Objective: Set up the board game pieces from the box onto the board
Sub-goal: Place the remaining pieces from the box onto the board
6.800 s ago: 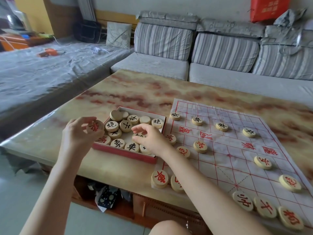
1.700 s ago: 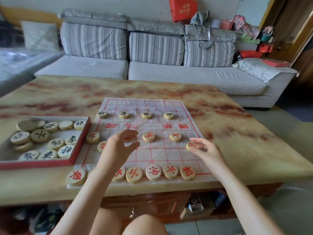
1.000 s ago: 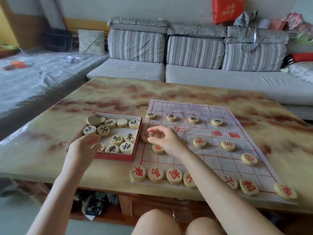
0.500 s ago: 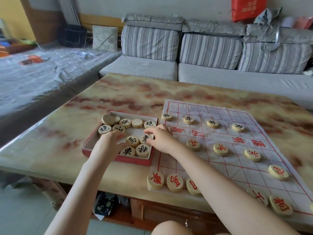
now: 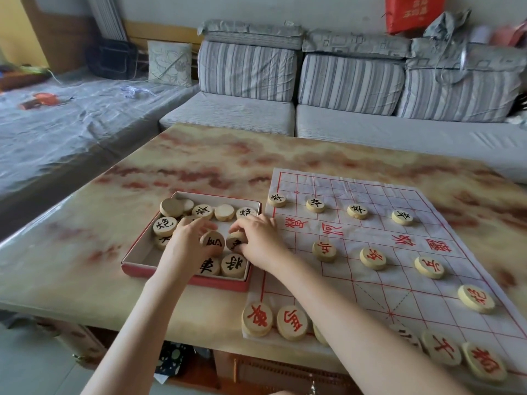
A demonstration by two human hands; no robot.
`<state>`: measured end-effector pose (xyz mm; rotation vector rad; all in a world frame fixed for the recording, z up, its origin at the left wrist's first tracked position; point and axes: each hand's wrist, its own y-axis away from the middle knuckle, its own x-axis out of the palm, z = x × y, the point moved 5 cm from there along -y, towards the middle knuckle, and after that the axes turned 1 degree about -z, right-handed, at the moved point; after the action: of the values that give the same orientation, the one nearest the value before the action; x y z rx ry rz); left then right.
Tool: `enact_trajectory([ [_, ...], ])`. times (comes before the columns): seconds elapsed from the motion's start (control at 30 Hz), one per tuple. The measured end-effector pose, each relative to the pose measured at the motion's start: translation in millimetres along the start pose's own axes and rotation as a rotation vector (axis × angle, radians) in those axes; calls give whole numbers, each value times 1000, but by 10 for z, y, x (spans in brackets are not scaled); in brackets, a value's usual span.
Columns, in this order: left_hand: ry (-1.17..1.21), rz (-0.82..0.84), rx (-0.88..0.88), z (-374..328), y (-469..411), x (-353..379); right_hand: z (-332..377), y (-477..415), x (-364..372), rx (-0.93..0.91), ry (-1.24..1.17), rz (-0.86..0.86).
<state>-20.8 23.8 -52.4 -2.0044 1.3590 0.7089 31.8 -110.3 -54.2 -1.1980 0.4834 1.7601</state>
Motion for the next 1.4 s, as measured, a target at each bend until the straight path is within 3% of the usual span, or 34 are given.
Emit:
enact_trajectory([
  [0.13,87,-132,-16,-50,-13,-64,24,50,-114,17,-264,-79],
  [0.23,209,-135,-36,-97,-71,-58,-53,67,-360,40,-478,-175],
  [0.4,532,-26,-129,-304,-227,134,-443,71,-646,199,-794,-178],
  [0.57,736,218,-172,-638,-412,463,-1003,29,-762,395,-1110,-117],
  [0.83,390,150,-2,-1192,-1125,848,-1733,-268,-996,432,-763,-194],
  [1.13,121,100,45,-1392,-2084,1429,-2230,-1032,-1114,426,-445,-277],
  [1.4,43,72,-3,-1237,-2620,1814,-2612,-1618,-910,490,-175,-239],
])
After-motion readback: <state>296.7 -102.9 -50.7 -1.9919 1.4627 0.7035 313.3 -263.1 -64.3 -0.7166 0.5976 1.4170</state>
